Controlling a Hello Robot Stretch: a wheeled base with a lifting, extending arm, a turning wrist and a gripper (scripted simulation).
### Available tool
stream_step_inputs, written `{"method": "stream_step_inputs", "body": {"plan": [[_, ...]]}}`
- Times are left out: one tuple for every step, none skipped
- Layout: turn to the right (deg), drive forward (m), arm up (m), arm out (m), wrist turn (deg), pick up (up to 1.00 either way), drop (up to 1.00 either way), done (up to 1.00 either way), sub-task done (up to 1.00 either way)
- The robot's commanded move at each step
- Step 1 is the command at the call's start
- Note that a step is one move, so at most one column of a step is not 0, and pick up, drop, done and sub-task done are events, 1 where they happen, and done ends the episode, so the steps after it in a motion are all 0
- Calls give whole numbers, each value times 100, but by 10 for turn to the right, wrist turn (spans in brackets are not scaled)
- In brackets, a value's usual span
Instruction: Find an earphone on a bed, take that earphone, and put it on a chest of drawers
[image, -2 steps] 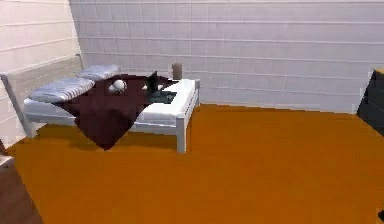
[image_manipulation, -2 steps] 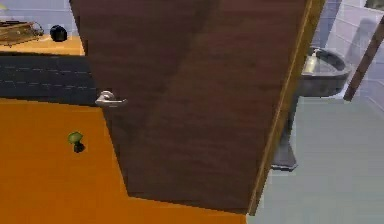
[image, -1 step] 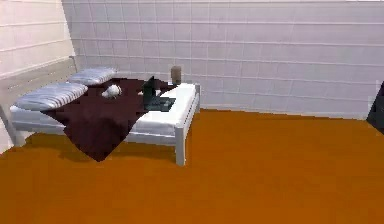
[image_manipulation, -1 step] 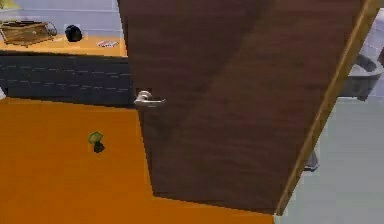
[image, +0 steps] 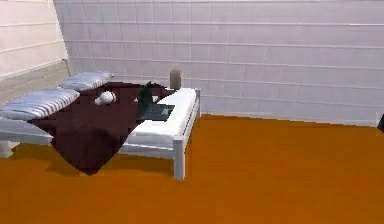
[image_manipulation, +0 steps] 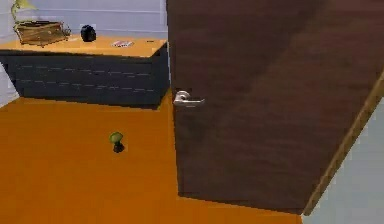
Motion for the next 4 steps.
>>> {"method": "stream_step_inputs", "body": {"plan": [[210, 0, 0, 0, 0, 0, 0, 0, 0], [0, 100, 0, 0, 0, 0, 0, 0, 0], [-450, 0, 0, 0, 0, 0, 0, 0, 0], [-450, 0, 0, 0, 0, 0, 0, 0, 0]]}}
